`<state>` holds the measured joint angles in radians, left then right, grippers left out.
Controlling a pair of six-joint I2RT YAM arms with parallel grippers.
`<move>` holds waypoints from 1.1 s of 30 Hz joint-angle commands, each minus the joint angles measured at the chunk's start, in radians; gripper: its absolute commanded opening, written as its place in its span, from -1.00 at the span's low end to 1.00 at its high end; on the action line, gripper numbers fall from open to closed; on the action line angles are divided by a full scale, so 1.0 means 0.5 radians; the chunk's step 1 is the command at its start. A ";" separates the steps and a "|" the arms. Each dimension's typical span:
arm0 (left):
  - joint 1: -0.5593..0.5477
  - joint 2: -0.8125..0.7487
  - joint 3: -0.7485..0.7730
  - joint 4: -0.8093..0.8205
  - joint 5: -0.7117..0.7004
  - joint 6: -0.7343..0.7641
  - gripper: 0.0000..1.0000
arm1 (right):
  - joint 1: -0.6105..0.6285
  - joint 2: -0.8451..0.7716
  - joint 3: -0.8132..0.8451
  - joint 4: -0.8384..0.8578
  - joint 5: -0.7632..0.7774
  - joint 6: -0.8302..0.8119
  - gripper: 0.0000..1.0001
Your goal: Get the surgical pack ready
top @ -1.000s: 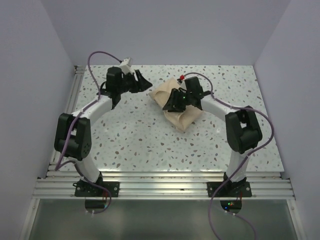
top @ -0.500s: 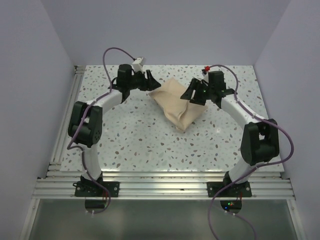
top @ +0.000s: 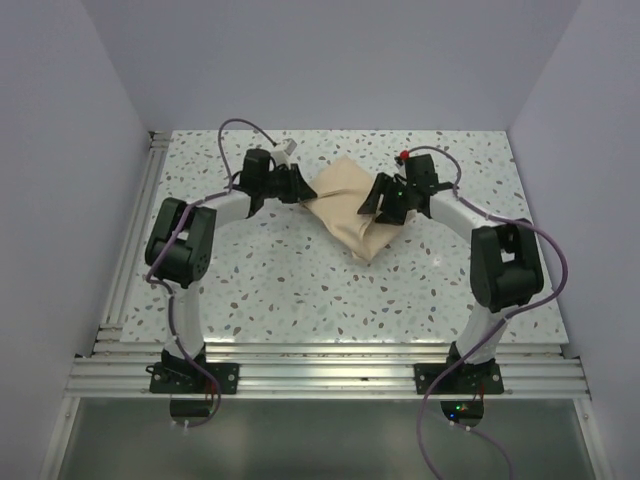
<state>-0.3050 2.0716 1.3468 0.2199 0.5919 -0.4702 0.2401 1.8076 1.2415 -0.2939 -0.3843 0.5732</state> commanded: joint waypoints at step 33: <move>0.276 -0.597 -0.236 -0.198 -0.147 -0.155 -0.39 | 1.103 -0.253 -0.237 0.069 -0.299 -0.407 0.48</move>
<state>-0.1658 1.7473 1.1854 0.1326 0.4946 -0.5400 0.7918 1.6978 1.1210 -0.2775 -0.4908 0.3939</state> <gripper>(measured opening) 0.297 0.734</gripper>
